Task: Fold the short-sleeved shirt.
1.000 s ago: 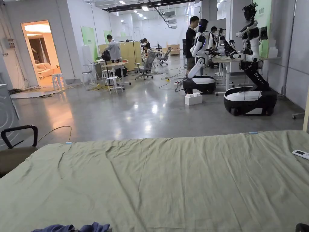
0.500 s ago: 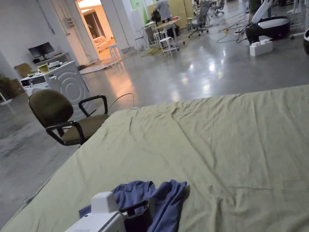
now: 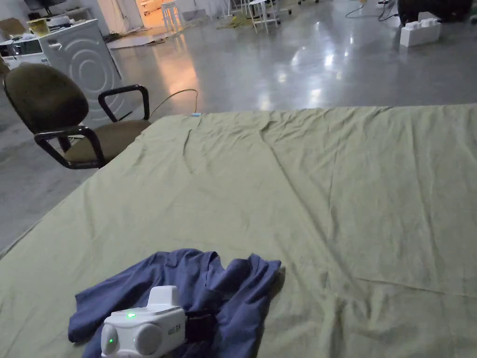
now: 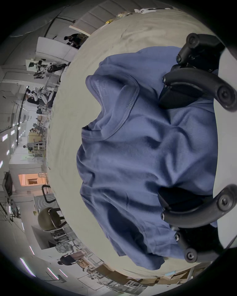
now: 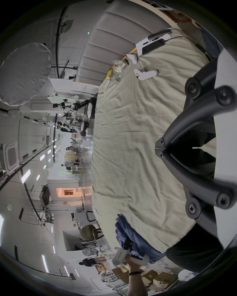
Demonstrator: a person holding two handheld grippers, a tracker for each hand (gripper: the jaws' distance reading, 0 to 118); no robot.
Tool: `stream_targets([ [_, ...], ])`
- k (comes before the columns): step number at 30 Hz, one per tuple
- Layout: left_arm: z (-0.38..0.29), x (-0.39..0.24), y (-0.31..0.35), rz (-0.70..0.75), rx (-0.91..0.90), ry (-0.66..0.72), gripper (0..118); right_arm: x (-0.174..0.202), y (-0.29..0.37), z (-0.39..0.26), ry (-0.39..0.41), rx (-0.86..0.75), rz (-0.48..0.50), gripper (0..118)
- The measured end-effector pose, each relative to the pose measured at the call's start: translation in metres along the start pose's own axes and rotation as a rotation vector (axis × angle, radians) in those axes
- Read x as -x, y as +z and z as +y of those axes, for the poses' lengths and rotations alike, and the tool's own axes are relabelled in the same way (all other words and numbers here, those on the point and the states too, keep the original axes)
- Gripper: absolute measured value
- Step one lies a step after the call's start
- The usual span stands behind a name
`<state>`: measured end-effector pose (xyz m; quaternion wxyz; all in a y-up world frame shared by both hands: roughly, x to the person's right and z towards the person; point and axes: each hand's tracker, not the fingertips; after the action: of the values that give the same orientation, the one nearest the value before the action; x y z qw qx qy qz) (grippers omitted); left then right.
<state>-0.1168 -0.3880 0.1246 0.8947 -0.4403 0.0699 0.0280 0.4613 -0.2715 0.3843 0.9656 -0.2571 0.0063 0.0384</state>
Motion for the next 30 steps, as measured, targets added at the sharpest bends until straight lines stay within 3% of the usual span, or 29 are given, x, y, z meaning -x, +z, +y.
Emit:
stream_targets([
  [3, 0.003, -0.002, 0.007, -0.016, 0.017, -0.015, 87, 0.004, -0.006, -0.003, -0.001, 0.024, 0.021, 0],
  [5, 0.008, -0.005, 0.014, -0.017, 0.005, -0.021, 49, 0.008, -0.003, -0.001, 0.002, 0.017, 0.031, 0],
  [6, 0.012, -0.006, 0.014, -0.023, 0.002, -0.018, 20, 0.008, 0.001, 0.000, 0.005, 0.001, 0.041, 0],
  [7, 0.015, -0.010, 0.014, -0.024, 0.007, -0.011, 9, 0.008, 0.005, 0.001, 0.005, -0.013, 0.049, 0],
  [10, 0.022, -0.012, 0.021, -0.024, 0.000, 0.036, 9, 0.002, 0.019, 0.001, 0.007, -0.039, 0.049, 0],
  [13, 0.050, -0.024, 0.060, -0.112, -0.158, 0.184, 8, -0.011, 0.035, -0.001, 0.004, -0.059, 0.044, 0],
  [14, 0.063, -0.036, 0.070, -0.140, -0.172, 0.173, 8, -0.016, 0.040, -0.002, 0.002, -0.062, 0.039, 0],
  [18, 0.113, -0.120, 0.110, -0.182, -0.294, -0.041, 8, -0.036, 0.064, -0.007, -0.044, -0.089, -0.028, 0],
  [23, 0.134, -0.268, 0.141, -0.419, -0.394, -0.233, 8, -0.056, 0.093, -0.014, -0.096, -0.114, -0.088, 0],
  [26, 0.092, -0.366, 0.146, -0.590, -0.332, -0.310, 8, -0.065, 0.106, -0.022, -0.107, -0.112, -0.127, 0],
  [30, -0.019, -0.473, 0.152, -0.784, -0.169, -0.452, 8, -0.075, 0.120, -0.033, -0.123, -0.101, -0.154, 0],
])
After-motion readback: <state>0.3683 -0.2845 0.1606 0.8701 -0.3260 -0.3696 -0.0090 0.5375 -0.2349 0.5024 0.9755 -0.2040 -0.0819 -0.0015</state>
